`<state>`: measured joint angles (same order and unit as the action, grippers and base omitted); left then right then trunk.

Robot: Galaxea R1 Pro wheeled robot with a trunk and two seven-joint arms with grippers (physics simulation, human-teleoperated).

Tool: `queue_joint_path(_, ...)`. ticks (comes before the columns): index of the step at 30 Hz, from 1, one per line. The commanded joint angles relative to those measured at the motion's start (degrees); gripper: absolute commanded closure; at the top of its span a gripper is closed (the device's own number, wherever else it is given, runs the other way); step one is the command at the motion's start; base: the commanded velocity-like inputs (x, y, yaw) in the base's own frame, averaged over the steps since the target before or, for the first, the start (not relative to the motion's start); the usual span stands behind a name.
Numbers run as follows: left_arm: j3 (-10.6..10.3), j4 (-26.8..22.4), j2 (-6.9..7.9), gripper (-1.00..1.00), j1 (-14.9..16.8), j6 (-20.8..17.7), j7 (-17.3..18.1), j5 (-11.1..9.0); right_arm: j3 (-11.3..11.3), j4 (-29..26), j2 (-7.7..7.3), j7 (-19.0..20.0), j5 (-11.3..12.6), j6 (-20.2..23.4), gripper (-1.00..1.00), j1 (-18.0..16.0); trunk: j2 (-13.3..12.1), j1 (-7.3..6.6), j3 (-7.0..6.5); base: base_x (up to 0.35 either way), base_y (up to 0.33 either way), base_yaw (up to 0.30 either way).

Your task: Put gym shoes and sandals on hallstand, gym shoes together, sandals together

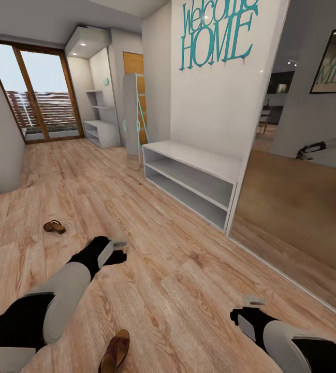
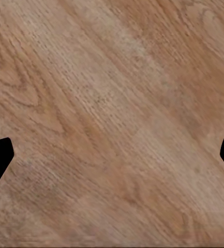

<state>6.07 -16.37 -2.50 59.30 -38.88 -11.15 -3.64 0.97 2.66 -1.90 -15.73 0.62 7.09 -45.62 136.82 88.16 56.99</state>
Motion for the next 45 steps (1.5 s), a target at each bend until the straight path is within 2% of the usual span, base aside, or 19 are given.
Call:
queue_joint_path(1,0.1,5.1,0.46,-1.0,0.4,4.4,0.0,0.0,0.0,-0.5,0.87,1.2,0.0,1.7,-1.0,0.0,0.0,0.0,0.0,0.0,0.0,0.0)
queue_joint_path(4,0.1,9.7,0.94,-1.0,0.8,8.3,0.1,0.0,0.0,-1.7,2.21,3.4,-0.1,3.3,-1.0,0.0,0.0,0.0,0.0,0.0,0.0,0.0)
queue_joint_path(7,0.2,12.6,1.53,-1.0,1.0,10.7,0.2,0.1,0.0,-2.2,2.86,4.3,0.0,3.9,-1.0,-0.1,0.0,0.0,0.0,0.0,0.0,0.0)
queue_joint_path(9,0.2,13.3,1.67,-1.0,0.8,11.4,0.3,0.1,0.1,-2.4,3.12,4.6,0.0,4.0,-1.0,-0.1,0.0,0.0,0.0,0.0,0.0,0.0)
queue_joint_path(11,0.2,14.1,1.85,-1.0,-1.2,12.6,1.3,0.1,0.1,-2.6,3.4,5.0,0.0,4.1,-1.0,-0.1,0.0,0.0,0.0,0.0,0.0,0.0)
queue_joint_path(16,0.2,14.4,1.9,-1.0,-3.3,14.5,4.3,0.1,0.1,-2.7,3.88,5.2,0.0,4.0,-1.0,-0.1,0.0,0.0,0.0,0.0,0.0,0.0)
queue_joint_path(19,0.2,14.5,1.93,-1.0,-4.2,15.1,5.4,0.1,0.1,-2.8,4.04,5.2,0.0,4.0,-1.0,-0.1,0.0,0.0,0.0,0.0,0.0,0.0)
queue_joint_path(21,0.2,14.5,1.93,-1.0,-6.3,15.5,6.8,0.1,0.1,-2.8,4.17,5.2,0.0,4.0,-1.0,0.0,0.0,0.0,0.0,0.0,0.0,0.0)
queue_joint_path(25,0.1,14.5,1.83,-1.0,-7.9,15.9,8.5,0.1,0.1,-2.8,4.23,5.3,0.0,3.9,-1.0,0.0,0.0,0.0,0.0,0.0,0.0,0.0)
queue_joint_path(28,0.1,14.5,1.8,-1.0,-9.0,16.0,10.3,0.1,0.1,-2.8,4.27,5.3,0.0,3.9,-1.0,0.0,0.0,0.0,0.0,0.0,0.0,0.0)
queue_joint_path(32,0.2,14.5,1.86,-1.0,-9.3,16.0,10.9,0.1,0.1,-2.8,4.3,5.3,0.0,3.9,-1.0,0.0,0.0,0.0,0.0,0.0,0.0,0.0)
queue_joint_path(34,0.1,14.5,2.66,-1.0,-9.6,16.0,11.2,0.2,0.1,-2.8,4.28,5.3,0.0,3.9,-1.0,-0.1,0.0,0.0,0.0,0.0,0.0,0.0)
queue_joint_path(39,0.1,14.5,3.32,-1.0,-9.7,15.9,11.3,0.2,0.0,-2.9,4.28,5.3,-0.1,3.9,-1.0,-0.1,0.0,0.0,0.0,0.0,0.0,0.0)
queue_joint_path(45,0.1,14.5,5.31,-1.0,-9.7,15.7,11.4,0.2,0.1,-6.5,4.01,5.2,-0.1,3.5,-1.0,-0.1,0.0,0.0,0.0,0.0,0.0,0.0)
